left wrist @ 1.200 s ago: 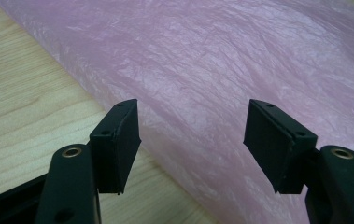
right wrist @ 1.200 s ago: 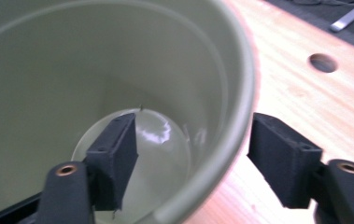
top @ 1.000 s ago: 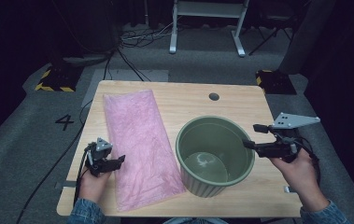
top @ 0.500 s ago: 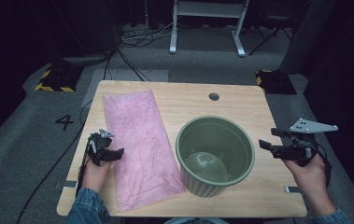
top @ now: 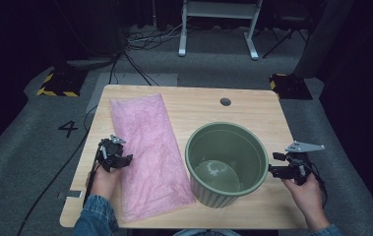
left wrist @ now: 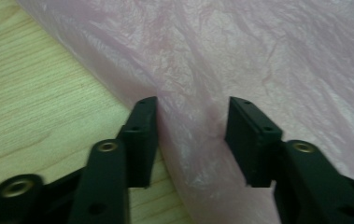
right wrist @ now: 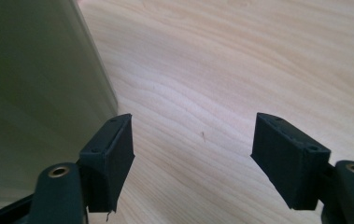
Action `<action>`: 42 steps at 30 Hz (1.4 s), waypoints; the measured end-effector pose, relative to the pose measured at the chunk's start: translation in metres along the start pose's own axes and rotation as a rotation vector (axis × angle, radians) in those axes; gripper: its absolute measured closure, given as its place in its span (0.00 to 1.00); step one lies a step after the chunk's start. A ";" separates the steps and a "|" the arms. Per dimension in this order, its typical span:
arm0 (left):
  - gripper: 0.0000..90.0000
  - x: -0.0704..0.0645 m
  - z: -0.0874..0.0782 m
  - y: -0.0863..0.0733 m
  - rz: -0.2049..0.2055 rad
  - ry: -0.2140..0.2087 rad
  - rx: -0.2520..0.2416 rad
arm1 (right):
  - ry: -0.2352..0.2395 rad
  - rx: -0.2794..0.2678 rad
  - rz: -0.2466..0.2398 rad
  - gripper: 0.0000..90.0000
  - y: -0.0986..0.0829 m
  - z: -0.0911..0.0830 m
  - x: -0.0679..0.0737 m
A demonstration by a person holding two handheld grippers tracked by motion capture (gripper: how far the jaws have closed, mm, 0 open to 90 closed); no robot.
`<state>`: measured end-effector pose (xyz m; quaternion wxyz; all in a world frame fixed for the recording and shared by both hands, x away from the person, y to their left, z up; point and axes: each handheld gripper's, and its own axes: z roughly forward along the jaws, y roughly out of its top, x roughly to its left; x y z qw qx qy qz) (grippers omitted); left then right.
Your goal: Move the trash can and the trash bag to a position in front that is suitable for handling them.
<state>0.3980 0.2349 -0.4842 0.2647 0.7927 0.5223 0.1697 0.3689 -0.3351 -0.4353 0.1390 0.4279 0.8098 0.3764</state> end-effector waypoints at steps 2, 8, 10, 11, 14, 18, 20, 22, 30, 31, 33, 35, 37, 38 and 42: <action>0.74 0.000 0.000 0.000 -0.009 0.008 -0.007 | -0.002 0.008 0.006 0.33 -0.002 0.004 -0.001; 0.99 0.000 -0.001 -0.003 -0.003 0.013 -0.018 | -0.014 0.044 0.012 0.34 -0.015 0.022 -0.007; 0.99 0.001 -0.001 -0.004 -0.011 0.004 -0.025 | -0.020 0.052 0.008 0.34 -0.017 0.025 -0.007; 1.00 0.003 -0.001 -0.005 -0.019 -0.006 -0.030 | -0.025 0.061 0.005 0.34 -0.019 0.027 -0.007; 1.00 0.008 -0.001 -0.008 -0.043 -0.040 -0.052 | -0.030 0.073 -0.009 0.34 -0.023 0.034 -0.004; 1.00 0.012 -0.002 -0.012 -0.087 -0.093 -0.108 | -0.032 0.076 -0.014 0.35 -0.028 0.042 -0.002; 1.00 0.015 -0.007 -0.013 -0.109 -0.124 -0.157 | -0.030 0.072 -0.010 0.35 -0.029 0.046 -0.002; 1.00 0.016 -0.014 -0.013 -0.115 -0.151 -0.211 | -0.030 0.075 -0.009 0.34 -0.031 0.049 -0.002; 1.00 0.012 -0.043 -0.013 -0.110 -0.251 -0.398 | -0.066 0.030 -0.076 0.32 -0.036 0.054 0.004; 1.00 0.012 -0.043 -0.013 -0.110 -0.251 -0.398 | -0.066 0.030 -0.076 0.32 -0.036 0.054 0.004; 1.00 0.011 -0.049 -0.013 -0.105 -0.273 -0.436 | -0.052 -0.025 -0.088 0.30 -0.041 0.056 0.002; 1.00 0.009 -0.058 -0.012 -0.093 -0.303 -0.485 | -0.051 -0.025 -0.091 0.30 -0.041 0.056 0.002; 1.00 0.007 -0.061 -0.011 -0.081 -0.311 -0.500 | -0.049 -0.025 -0.092 0.30 -0.041 0.056 0.002; 1.00 0.004 -0.067 -0.010 -0.047 -0.312 -0.525 | -0.043 -0.025 -0.097 0.30 -0.041 0.056 0.001; 1.00 -0.001 -0.078 -0.007 -0.021 -0.315 -0.567 | -0.037 -0.024 -0.102 0.29 -0.041 0.056 0.001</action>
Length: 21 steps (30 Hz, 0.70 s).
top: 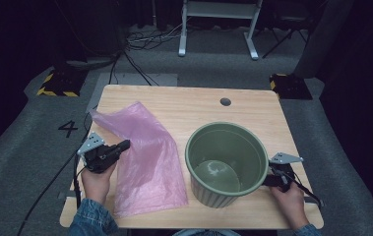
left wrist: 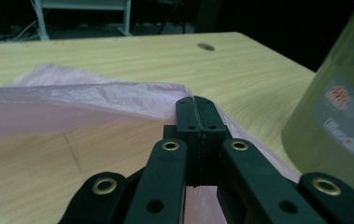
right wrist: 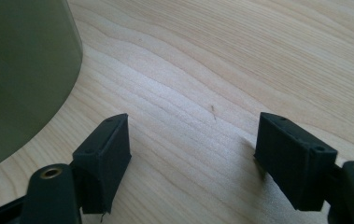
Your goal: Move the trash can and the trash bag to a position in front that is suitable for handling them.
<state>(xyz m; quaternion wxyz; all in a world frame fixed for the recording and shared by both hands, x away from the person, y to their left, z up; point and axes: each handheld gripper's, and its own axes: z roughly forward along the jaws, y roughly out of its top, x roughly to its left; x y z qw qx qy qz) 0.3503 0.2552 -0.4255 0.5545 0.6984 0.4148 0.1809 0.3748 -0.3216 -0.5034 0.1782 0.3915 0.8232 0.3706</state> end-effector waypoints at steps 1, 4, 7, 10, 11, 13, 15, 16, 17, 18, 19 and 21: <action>1.00 0.000 0.000 0.000 0.000 0.000 0.000 | 0.000 0.000 0.000 0.29 0.000 0.000 0.000; 1.00 -0.005 -0.004 0.007 0.002 -0.009 -0.026 | 0.000 0.000 0.000 0.29 0.000 0.000 0.000; 1.00 -0.008 -0.007 0.015 0.014 -0.014 -0.039 | 0.000 0.000 -0.001 0.29 0.000 0.000 0.000; 1.00 -0.011 -0.011 0.025 0.027 -0.018 -0.049 | 0.004 0.001 -0.004 0.29 0.000 0.000 0.001; 1.00 -0.011 -0.011 0.025 0.027 -0.018 -0.049 | 0.010 0.000 -0.009 0.29 0.000 0.000 0.002; 1.00 -0.011 -0.012 0.030 0.030 -0.027 -0.057 | 0.015 -0.001 -0.013 0.29 -0.001 -0.001 0.003; 1.00 -0.012 -0.014 0.034 0.030 -0.035 -0.067 | 0.017 0.001 -0.016 0.29 -0.001 -0.001 0.004; 1.00 -0.013 -0.016 0.038 0.037 -0.031 -0.066 | 0.027 -0.001 -0.023 0.30 -0.001 -0.001 0.005; 1.00 -0.013 -0.016 0.038 0.037 -0.031 -0.066 | 0.027 -0.001 -0.023 0.30 -0.001 -0.001 0.005; 1.00 -0.015 -0.017 0.041 0.040 -0.027 -0.070 | 0.037 -0.001 -0.029 0.30 -0.001 -0.001 0.007; 1.00 -0.015 -0.017 0.041 0.040 -0.027 -0.070 | 0.037 -0.001 -0.029 0.30 -0.001 -0.001 0.007; 1.00 -0.017 -0.019 0.046 0.047 -0.022 -0.072 | 0.062 0.000 -0.050 0.30 0.001 0.001 0.011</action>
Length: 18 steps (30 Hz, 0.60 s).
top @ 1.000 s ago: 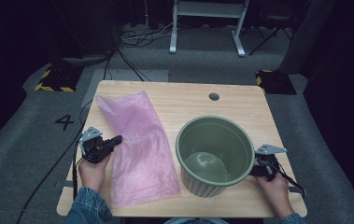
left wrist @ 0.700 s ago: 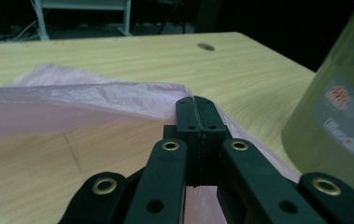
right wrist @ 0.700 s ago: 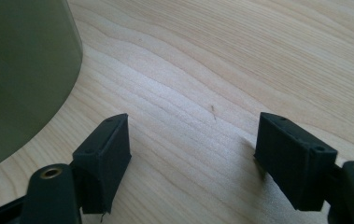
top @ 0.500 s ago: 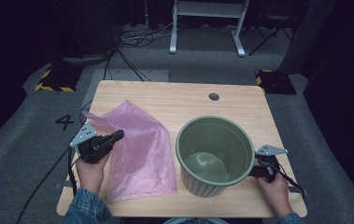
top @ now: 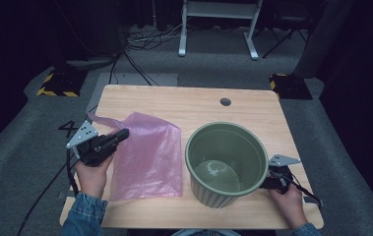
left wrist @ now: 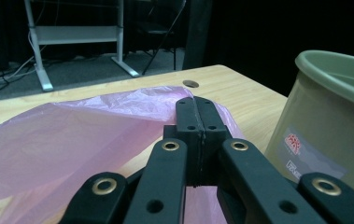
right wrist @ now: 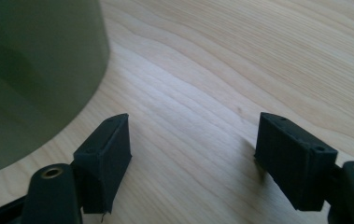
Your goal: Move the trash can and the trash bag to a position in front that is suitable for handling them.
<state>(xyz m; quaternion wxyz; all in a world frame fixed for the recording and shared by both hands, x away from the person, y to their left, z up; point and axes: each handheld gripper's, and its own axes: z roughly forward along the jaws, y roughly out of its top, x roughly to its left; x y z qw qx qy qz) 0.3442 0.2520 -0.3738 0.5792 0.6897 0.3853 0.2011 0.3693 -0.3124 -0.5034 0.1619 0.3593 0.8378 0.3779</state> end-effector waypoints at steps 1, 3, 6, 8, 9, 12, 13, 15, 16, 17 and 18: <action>1.00 -0.001 -0.001 0.002 0.003 0.001 -0.004 | 0.000 0.000 0.000 0.30 0.000 0.000 0.000; 1.00 -0.002 -0.003 0.007 0.011 0.000 -0.009 | 0.024 0.000 -0.026 0.30 0.002 0.003 0.004; 1.00 -0.004 -0.007 0.013 0.021 0.007 -0.016 | 0.043 -0.001 -0.041 0.30 0.004 0.005 0.008; 1.00 -0.005 -0.011 0.017 0.028 0.013 -0.017 | 0.058 -0.001 -0.050 0.30 0.005 0.006 0.010; 1.00 -0.006 -0.013 0.018 0.031 0.017 -0.019 | 0.059 -0.001 -0.053 0.30 0.005 0.006 0.011; 1.00 -0.007 -0.018 0.023 0.032 0.019 -0.024 | 0.065 -0.002 -0.059 0.30 0.005 0.005 0.012; 1.00 -0.007 -0.020 0.024 0.032 0.019 -0.025 | 0.068 0.000 -0.061 0.29 0.004 0.005 0.013; 1.00 -0.007 -0.023 0.026 0.036 0.025 -0.022 | 0.078 -0.001 -0.072 0.31 0.006 0.006 0.019; 1.00 -0.007 -0.026 0.029 0.037 0.029 -0.024 | 0.083 -0.002 -0.074 0.31 0.006 0.007 0.020; 1.00 -0.007 -0.026 0.029 0.037 0.029 -0.024 | 0.083 -0.002 -0.074 0.31 0.006 0.007 0.020; 1.00 -0.007 -0.028 0.030 0.036 0.029 -0.029 | 0.091 -0.001 -0.080 0.31 0.007 0.009 0.022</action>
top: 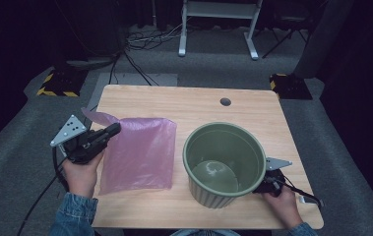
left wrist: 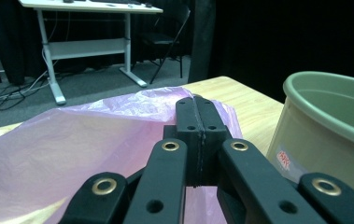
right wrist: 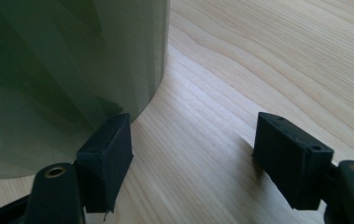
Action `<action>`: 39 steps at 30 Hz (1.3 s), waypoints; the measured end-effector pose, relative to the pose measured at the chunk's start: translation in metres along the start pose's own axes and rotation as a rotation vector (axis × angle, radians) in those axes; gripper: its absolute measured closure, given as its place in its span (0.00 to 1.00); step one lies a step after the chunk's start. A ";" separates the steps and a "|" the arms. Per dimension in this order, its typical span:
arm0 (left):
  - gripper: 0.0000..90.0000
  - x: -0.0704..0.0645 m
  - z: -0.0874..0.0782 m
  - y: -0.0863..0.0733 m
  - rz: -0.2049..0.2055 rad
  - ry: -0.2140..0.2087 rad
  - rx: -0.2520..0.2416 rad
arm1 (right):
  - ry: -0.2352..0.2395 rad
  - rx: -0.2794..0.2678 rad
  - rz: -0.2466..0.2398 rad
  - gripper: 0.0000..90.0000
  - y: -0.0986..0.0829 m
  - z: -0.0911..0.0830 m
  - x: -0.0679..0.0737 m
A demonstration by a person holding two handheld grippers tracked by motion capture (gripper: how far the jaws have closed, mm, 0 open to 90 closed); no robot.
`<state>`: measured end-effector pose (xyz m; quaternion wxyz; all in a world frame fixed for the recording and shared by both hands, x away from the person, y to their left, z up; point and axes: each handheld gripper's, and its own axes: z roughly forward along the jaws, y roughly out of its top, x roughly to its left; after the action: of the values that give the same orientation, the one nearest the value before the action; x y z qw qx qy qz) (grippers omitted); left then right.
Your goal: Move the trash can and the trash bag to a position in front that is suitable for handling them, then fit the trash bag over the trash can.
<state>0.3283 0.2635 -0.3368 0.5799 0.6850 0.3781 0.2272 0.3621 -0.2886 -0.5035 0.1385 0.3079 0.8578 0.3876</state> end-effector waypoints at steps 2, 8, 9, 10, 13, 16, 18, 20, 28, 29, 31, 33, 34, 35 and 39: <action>1.00 0.000 -0.003 0.003 -0.003 -0.002 -0.013 | 0.002 0.000 -0.006 0.31 0.001 0.001 0.001; 1.00 -0.001 -0.009 0.018 -0.006 -0.015 -0.039 | 0.013 -0.002 -0.013 0.31 0.002 0.003 0.003; 1.00 -0.001 -0.010 0.021 -0.005 -0.016 -0.043 | 0.014 -0.002 -0.014 0.31 0.002 0.003 0.003; 1.00 -0.002 -0.011 0.025 -0.001 -0.018 -0.045 | 0.014 -0.002 -0.014 0.31 0.002 0.003 0.003; 1.00 -0.005 -0.012 0.037 0.021 -0.018 -0.055 | 0.015 -0.003 -0.013 0.31 0.002 0.003 0.003; 1.00 -0.008 -0.012 0.047 0.034 -0.023 -0.063 | 0.015 -0.002 -0.014 0.31 0.002 0.003 0.003; 1.00 -0.009 -0.011 0.053 0.046 -0.025 -0.065 | 0.015 -0.001 -0.013 0.31 0.002 0.003 0.003; 1.00 -0.011 -0.010 0.058 0.051 -0.031 -0.071 | 0.016 -0.001 -0.013 0.31 0.002 0.003 0.003; 1.00 -0.012 -0.010 0.077 0.070 -0.039 -0.096 | 0.016 -0.001 -0.014 0.31 0.002 0.002 0.003; 1.00 -0.010 -0.010 0.083 0.072 -0.041 -0.105 | 0.016 -0.001 -0.014 0.31 0.002 0.002 0.003; 1.00 -0.009 -0.010 0.086 0.071 -0.040 -0.109 | 0.016 -0.001 -0.014 0.31 0.002 0.002 0.003; 1.00 -0.008 -0.010 0.092 0.071 -0.039 -0.119 | 0.016 -0.001 -0.014 0.31 0.002 0.002 0.003; 1.00 -0.007 -0.010 0.095 0.071 -0.041 -0.123 | 0.016 -0.001 -0.014 0.31 0.002 0.002 0.003; 1.00 -0.007 -0.010 0.098 0.072 -0.043 -0.129 | 0.016 -0.001 -0.014 0.31 0.002 0.002 0.003; 1.00 -0.008 -0.012 0.108 0.081 -0.050 -0.145 | 0.016 -0.001 -0.014 0.31 0.002 0.002 0.003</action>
<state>0.3423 0.2601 -0.2289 0.6276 0.6612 0.3183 0.2601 0.3616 -0.2841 -0.5037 0.1346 0.2986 0.8609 0.3894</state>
